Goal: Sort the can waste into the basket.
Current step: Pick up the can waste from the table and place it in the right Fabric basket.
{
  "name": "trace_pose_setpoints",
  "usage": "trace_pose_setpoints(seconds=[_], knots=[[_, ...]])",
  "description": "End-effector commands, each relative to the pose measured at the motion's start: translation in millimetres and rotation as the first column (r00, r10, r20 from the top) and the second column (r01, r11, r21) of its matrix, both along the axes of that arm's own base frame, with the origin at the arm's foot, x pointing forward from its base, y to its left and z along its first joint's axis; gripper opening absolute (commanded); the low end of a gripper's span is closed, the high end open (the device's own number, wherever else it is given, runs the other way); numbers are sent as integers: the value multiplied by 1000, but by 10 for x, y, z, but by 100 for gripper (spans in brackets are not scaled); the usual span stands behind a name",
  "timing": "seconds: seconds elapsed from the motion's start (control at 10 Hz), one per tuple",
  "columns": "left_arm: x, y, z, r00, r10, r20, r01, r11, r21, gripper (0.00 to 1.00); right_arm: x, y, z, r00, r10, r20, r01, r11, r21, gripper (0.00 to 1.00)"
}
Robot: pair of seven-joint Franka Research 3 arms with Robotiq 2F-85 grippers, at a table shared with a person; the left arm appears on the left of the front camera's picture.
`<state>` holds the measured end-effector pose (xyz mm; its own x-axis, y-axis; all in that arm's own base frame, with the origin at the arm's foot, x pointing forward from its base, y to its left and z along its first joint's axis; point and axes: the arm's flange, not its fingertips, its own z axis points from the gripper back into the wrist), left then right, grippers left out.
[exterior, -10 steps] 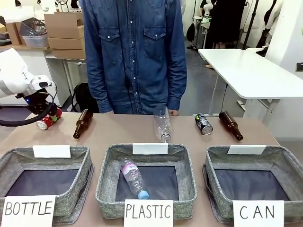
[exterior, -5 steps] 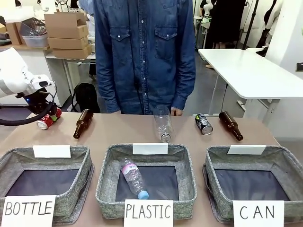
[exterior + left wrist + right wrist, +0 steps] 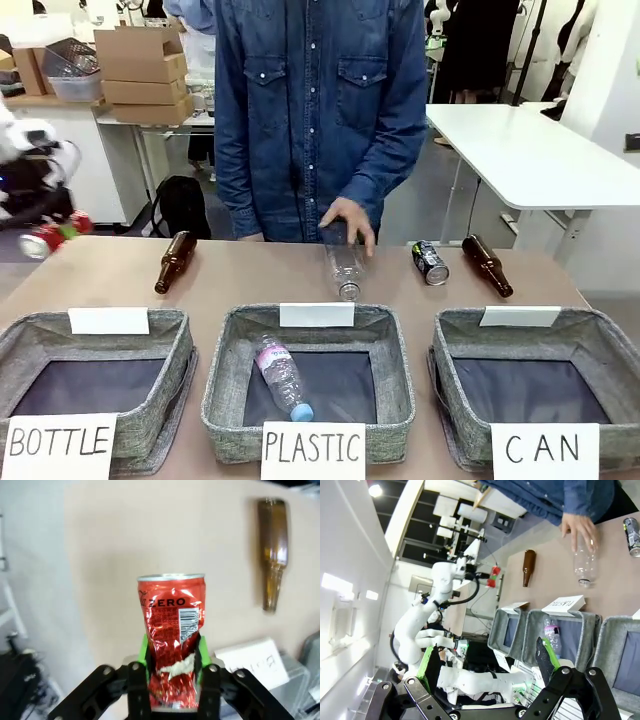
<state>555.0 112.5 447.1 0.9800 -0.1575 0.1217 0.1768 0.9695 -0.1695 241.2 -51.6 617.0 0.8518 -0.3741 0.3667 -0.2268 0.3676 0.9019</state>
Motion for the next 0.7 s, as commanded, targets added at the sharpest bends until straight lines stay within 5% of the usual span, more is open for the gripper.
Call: trace_pose_setpoints(seconds=[0.0,0.1,0.3,0.6], knots=[[-742,-96,344,994,-97,58,98,995,-8,0,41,12,7,1000,7,28,-7,1000,4,100],[-1092,-244,459,989,-62,136,73,994,-79,0,41,12,7,1000,7,28,-7,1000,4,100],[-1690,-507,483,972,-162,173,196,960,-202,0,41,12,7,1000,7,28,-7,1000,4,100],[-2573,-543,472,833,-424,354,526,805,-273,0,41,12,7,1000,7,28,-7,1000,4,100]])
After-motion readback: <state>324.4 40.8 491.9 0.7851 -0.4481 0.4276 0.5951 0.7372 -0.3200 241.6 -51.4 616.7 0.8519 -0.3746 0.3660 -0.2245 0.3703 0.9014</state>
